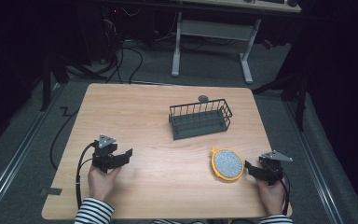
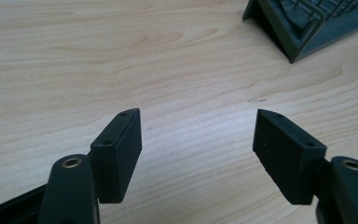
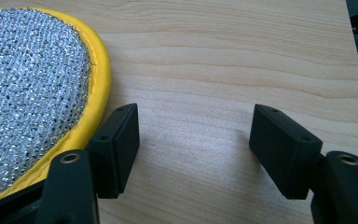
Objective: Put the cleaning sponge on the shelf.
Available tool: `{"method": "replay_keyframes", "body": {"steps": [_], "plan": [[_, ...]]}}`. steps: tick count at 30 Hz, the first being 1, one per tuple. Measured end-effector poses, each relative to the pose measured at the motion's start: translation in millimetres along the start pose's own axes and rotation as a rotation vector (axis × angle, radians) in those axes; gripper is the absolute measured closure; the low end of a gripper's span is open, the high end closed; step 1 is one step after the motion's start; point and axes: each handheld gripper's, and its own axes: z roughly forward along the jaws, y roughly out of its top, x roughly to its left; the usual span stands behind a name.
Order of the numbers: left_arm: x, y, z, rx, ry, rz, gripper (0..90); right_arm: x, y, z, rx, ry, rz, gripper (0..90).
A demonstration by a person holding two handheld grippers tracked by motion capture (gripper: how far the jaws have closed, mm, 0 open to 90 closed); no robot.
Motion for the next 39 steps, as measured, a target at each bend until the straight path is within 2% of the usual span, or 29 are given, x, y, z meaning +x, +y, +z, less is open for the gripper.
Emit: {"method": "replay_keyframes", "body": {"steps": [1, 2, 3, 4, 7, 8, 9, 10, 13, 15, 16, 18, 19, 21, 26, 29, 34, 37, 39], "plan": [[-0.5, 7.0, -0.6, -0.001, -0.012, -0.008, 33.3, 0.0, 0.0, 0.1, 0.0, 0.001, -0.001, 33.5], [-0.5, 7.0, -0.6, -0.001, -0.012, -0.008, 33.3, 0.0, 0.0, 0.1, 0.0, 0.001, -0.001, 33.5], [-3.0, 15.7, -1.1, -0.008, -0.025, -0.018, 33.3, 0.1, 0.0, 0.1, 0.0, 0.001, -0.002, 33.5], [-3.0, 15.7, -1.1, -0.008, -0.025, -0.018, 33.3, 0.1, 0.0, 0.1, 0.0, 0.001, -0.002, 33.5], [-10.3, 31.9, -1.5, -0.007, -0.038, -0.001, 33.2, 0.1, 0.1, 0.1, 0.0, 0.002, -0.001, 33.5], [-10.3, 31.9, -1.5, -0.007, -0.038, -0.001, 33.2, 0.1, 0.1, 0.1, 0.0, 0.002, -0.001, 33.5], [-14.2, 40.1, -0.3, -0.004, -0.054, 0.001, 33.2, 0.2, 0.1, 0.1, 0.0, 0.002, 0.0, 33.6], [-14.2, 40.1, -0.3, -0.004, -0.054, 0.001, 33.2, 0.2, 0.1, 0.1, 0.0, 0.002, 0.0, 33.6], [-21.0, 57.6, 6.6, 0.035, -0.063, 0.015, 35.3, 0.3, 0.1, 0.1, 0.0, 0.005, -0.003, 33.7], [-24.1, 67.3, 8.9, 0.036, -0.069, 0.021, 35.3, 0.3, 0.3, 0.2, 0.0, 0.005, -0.002, 33.7], [-24.1, 67.3, 8.9, 0.036, -0.069, 0.021, 35.2, 0.3, 0.3, 0.2, 0.0, 0.005, -0.002, 33.7], [-29.7, 78.4, 10.0, 0.023, -0.102, 0.015, 34.9, 0.4, 0.2, 0.1, 0.0, 0.005, -0.002, 33.8], [-29.7, 78.4, 10.0, 0.023, -0.102, 0.015, 34.8, 0.4, 0.2, 0.1, 0.0, 0.005, -0.002, 33.8], [-34.2, 89.4, 12.2, 0.014, -0.125, 0.013, 34.8, 0.4, 0.2, 0.1, 0.002, 0.004, -0.002, 33.8], [-40.8, 98.3, 14.9, 0.009, -0.144, 0.012, 35.2, 0.4, 0.2, 0.2, 0.0, 0.004, -0.002, 33.8], [-48.4, 105.5, 21.3, 0.036, -0.139, 0.041, 35.0, 0.3, 0.1, 0.2, 0.0, 0.003, 0.0, 33.8], [-54.8, 113.4, 27.9, 0.049, -0.134, 0.046, 34.6, 0.3, 0.2, 0.2, 0.0, 0.004, 0.0, 33.6], [-60.8, 122.1, 34.1, 0.054, -0.166, 0.046, 34.9, 0.2, 0.1, 0.2, 0.0, 0.005, 0.0, 33.6], [-65.9, 129.5, 38.7, 0.068, -0.162, 0.066, 34.9, 0.2, 0.1, 0.1, 0.0, 0.005, 0.001, 33.6]]}}
